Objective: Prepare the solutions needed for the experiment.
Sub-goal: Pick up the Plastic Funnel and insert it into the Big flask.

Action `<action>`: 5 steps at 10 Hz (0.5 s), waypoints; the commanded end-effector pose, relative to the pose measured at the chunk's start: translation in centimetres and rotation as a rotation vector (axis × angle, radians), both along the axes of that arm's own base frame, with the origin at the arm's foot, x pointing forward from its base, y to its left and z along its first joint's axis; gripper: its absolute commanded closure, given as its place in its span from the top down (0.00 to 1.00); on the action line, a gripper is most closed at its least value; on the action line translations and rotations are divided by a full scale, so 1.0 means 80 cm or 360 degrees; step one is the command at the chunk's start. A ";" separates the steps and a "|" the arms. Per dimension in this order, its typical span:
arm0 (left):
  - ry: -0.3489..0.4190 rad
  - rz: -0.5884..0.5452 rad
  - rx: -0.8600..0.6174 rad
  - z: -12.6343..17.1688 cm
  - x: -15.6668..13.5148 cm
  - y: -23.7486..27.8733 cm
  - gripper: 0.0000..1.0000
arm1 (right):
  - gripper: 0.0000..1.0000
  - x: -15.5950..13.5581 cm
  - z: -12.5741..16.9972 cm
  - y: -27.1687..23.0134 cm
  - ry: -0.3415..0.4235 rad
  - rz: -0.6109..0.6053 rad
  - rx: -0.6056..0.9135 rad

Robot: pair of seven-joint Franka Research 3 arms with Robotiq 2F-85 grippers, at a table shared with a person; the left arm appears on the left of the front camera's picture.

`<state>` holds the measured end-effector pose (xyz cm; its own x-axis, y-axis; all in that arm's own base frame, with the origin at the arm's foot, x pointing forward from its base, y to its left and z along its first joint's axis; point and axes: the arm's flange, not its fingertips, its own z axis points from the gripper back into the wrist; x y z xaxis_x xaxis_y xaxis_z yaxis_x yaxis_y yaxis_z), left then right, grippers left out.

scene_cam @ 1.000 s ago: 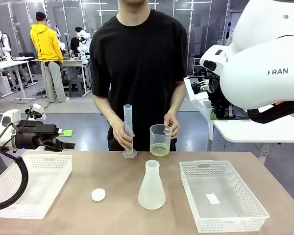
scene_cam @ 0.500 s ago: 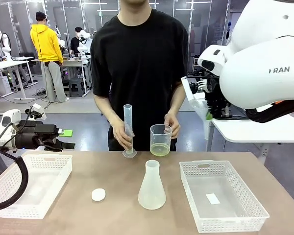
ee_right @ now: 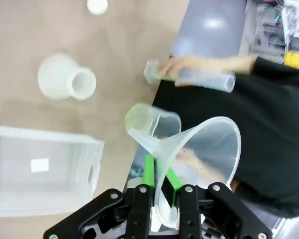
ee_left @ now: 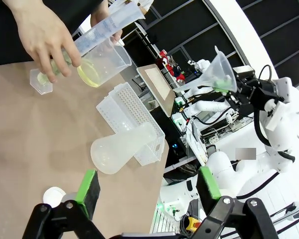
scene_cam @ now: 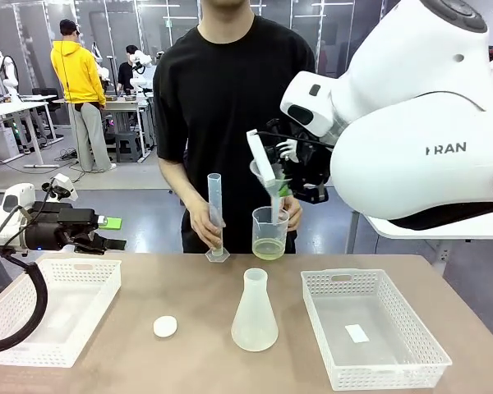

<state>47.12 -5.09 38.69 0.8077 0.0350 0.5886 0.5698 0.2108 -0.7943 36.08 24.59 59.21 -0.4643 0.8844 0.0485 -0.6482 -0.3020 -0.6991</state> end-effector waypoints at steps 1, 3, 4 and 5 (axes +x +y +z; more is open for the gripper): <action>-0.0034 0.0014 0.0019 0.001 0.003 -0.003 1.00 | 0.07 -0.002 -0.008 -0.004 0.0048 0.0178 0.0082; -0.0034 0.0014 0.0019 0.001 0.003 -0.003 1.00 | 0.07 -0.018 -0.008 0.003 0.0079 0.0206 0.0085; -0.0034 0.0014 0.0019 0.001 0.003 -0.003 1.00 | 0.07 -0.020 -0.010 0.003 0.0087 0.0207 0.0071; -0.0034 0.0014 0.0019 0.001 0.003 -0.003 1.00 | 0.07 -0.020 -0.014 0.004 0.0083 0.0216 0.0074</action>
<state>47.12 -5.09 38.69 0.8077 0.0350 0.5886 0.5698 0.2108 -0.7943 34.51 25.89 58.50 -0.5540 0.8253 0.1092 -0.6445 -0.3421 -0.6838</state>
